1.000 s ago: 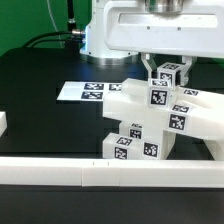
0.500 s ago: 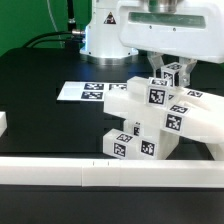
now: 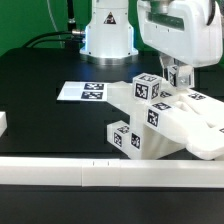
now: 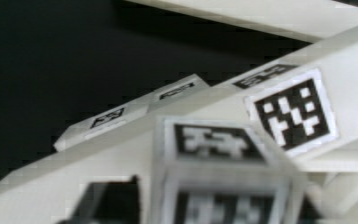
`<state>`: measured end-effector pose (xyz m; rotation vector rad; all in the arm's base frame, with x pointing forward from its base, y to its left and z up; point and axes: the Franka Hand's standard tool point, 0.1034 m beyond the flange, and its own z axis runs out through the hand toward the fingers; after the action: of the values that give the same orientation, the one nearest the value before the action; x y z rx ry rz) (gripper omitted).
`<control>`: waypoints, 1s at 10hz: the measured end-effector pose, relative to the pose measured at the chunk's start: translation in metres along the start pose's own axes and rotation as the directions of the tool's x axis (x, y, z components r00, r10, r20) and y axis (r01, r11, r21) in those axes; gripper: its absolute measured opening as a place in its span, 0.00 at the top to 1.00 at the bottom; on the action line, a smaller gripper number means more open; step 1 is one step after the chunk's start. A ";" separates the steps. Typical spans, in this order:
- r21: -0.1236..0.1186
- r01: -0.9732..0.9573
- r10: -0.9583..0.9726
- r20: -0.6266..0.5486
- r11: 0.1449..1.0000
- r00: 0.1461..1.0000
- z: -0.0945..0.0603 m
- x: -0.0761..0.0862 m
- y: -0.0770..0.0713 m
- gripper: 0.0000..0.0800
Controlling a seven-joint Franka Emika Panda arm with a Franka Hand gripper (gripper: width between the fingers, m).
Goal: Assemble chair
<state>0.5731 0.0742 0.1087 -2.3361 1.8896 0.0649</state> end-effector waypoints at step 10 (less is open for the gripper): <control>-0.063 0.612 -0.611 0.030 0.788 0.791 -0.004 -0.006 -0.001 0.19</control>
Offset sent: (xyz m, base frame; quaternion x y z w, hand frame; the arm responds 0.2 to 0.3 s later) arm 0.0000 0.0000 0.0000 0.0000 0.0000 -0.0650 0.9979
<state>0.5729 0.0803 0.1131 -2.8634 1.0416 0.0703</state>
